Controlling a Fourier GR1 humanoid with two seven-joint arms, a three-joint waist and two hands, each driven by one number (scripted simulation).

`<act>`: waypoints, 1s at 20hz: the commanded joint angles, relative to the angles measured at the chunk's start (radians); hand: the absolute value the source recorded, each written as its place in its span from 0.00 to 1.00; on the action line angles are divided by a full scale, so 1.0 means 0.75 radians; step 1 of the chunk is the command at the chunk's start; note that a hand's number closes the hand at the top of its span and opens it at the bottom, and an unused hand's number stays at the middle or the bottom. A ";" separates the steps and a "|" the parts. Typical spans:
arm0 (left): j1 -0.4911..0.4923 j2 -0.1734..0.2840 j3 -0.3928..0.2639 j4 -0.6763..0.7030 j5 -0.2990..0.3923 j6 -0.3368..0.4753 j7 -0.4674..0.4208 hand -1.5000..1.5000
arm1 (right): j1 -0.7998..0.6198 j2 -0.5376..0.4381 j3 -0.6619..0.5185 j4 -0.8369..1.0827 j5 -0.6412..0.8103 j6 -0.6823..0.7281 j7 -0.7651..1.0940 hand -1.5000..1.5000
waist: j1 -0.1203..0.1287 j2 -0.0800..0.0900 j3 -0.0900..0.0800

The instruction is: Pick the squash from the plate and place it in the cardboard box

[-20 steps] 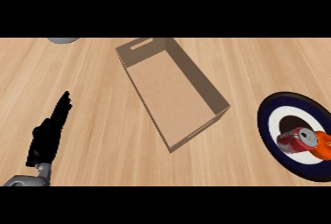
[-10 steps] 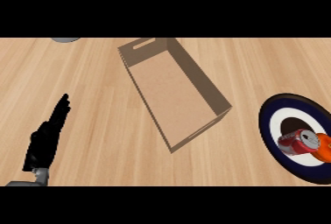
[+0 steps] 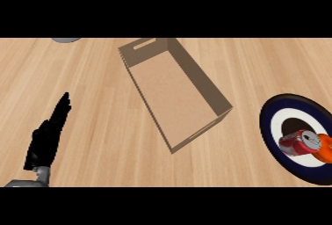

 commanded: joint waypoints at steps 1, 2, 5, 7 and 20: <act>-0.014 -0.027 0.006 -0.002 -0.022 -0.001 0.008 0.50 | -0.019 0.066 0.094 -0.194 0.070 0.016 0.286 0.00 | -0.003 -0.001 0.001; 0.015 -0.036 0.007 -0.020 -0.028 -0.014 0.016 0.50 | -0.068 0.091 0.089 -0.080 0.115 0.032 0.236 0.00 | 0.003 0.000 0.002; 0.047 -0.058 0.010 -0.042 -0.068 -0.014 -0.001 0.50 | -0.199 0.140 0.081 0.060 0.185 0.053 0.251 0.00 | 0.007 0.001 0.002; 0.011 -0.085 -0.009 -0.082 -0.101 0.008 0.083 0.50 | -0.092 0.197 0.093 -0.106 0.225 0.021 0.324 0.00 | -0.004 -0.001 0.002; 0.061 -0.124 0.134 -0.031 -0.113 -0.158 -0.016 0.50 | -0.153 0.333 -0.061 0.010 0.401 0.212 0.262 0.00 | -0.002 0.000 0.002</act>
